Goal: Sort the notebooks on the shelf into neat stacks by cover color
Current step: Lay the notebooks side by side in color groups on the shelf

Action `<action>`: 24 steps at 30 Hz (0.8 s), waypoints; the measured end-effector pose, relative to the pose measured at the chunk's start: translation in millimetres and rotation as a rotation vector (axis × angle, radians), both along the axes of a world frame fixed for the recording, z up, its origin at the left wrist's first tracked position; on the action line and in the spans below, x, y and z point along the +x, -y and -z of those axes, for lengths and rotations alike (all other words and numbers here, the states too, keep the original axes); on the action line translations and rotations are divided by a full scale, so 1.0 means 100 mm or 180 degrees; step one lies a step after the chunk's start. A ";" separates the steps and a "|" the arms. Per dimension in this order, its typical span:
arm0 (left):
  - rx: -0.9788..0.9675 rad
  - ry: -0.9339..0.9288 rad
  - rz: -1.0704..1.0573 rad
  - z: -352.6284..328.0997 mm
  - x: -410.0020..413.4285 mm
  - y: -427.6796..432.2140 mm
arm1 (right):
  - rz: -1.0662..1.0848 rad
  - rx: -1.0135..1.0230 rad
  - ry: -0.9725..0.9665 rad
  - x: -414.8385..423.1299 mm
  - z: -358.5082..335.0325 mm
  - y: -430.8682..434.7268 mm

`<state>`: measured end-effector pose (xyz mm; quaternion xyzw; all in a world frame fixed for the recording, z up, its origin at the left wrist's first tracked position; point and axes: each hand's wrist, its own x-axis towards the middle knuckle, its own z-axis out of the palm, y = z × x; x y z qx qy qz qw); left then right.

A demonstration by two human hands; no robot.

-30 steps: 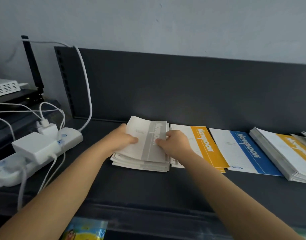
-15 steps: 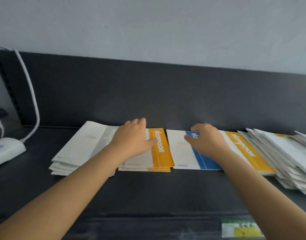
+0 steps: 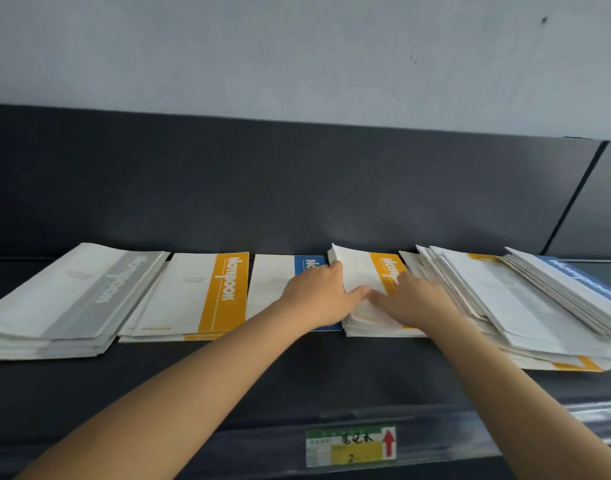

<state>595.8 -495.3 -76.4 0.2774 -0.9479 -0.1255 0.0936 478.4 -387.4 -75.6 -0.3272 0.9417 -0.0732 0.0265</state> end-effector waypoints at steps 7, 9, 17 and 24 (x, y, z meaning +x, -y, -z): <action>0.0389 -0.0242 -0.0238 0.00 -0.04 -0.02 | -0.0283 -0.0282 0.0305 0.08 0.01 0.08; 0.0529 -0.0372 -0.0308 -0.01 -0.01 0.02 | -0.0333 -0.0285 0.0425 0.10 0.02 0.12; 0.1711 -0.1516 -0.0530 -0.09 0.28 0.24 | -0.0506 -0.0301 0.0596 0.35 0.00 0.33; 0.2153 -0.2328 -0.1047 -0.26 0.88 0.72 | -0.0657 -0.0852 0.0800 0.71 -0.01 0.66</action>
